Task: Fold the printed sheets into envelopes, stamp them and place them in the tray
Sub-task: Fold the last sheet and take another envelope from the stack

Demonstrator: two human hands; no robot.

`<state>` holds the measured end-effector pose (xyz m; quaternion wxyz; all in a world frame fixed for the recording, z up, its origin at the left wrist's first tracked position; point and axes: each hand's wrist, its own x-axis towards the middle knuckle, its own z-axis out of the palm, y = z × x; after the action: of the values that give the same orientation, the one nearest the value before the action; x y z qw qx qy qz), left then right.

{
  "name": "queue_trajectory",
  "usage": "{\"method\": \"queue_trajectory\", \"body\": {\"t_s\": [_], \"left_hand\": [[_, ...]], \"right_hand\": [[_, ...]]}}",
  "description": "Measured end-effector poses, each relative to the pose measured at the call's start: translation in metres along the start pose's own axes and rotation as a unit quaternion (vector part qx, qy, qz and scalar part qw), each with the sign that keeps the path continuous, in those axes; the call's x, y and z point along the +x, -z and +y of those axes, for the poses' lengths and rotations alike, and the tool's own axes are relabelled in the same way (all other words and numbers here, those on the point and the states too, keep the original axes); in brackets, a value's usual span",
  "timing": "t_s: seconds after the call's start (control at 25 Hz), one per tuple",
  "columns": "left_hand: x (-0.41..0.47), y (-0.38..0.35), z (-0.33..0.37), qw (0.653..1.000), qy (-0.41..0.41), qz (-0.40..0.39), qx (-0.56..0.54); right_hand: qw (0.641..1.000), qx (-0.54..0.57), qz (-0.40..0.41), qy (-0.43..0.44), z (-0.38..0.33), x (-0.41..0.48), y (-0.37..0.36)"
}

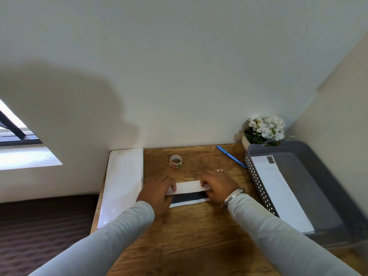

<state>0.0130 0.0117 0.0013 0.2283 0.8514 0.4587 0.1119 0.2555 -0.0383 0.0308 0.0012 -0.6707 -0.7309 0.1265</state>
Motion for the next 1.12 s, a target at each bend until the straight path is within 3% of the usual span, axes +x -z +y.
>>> {"method": "queue_trajectory", "body": {"t_s": [0.2, 0.52, 0.72, 0.96, 1.12], "left_hand": [[-0.007, -0.015, -0.011, 0.993, -0.002, -0.097, 0.062], [0.004, -0.017, -0.007, 0.985, -0.004, -0.068, 0.156], [-0.008, -0.023, -0.009, 0.984, 0.018, -0.068, 0.161], [-0.006, -0.024, -0.008, 0.982, 0.013, -0.068, 0.176], [-0.007, -0.023, -0.009, 0.979, 0.001, -0.069, 0.192]], "right_hand": [[1.000, 0.008, -0.028, -0.006, 0.007, -0.014, -0.024], [1.000, -0.010, 0.008, -0.022, 0.002, -0.015, -0.034], [0.996, -0.041, 0.021, -0.076, -0.009, -0.010, -0.038], [0.997, -0.052, 0.018, -0.045, -0.069, 0.005, -0.064], [0.997, -0.048, 0.032, -0.055, -0.057, 0.000, -0.063]]}}
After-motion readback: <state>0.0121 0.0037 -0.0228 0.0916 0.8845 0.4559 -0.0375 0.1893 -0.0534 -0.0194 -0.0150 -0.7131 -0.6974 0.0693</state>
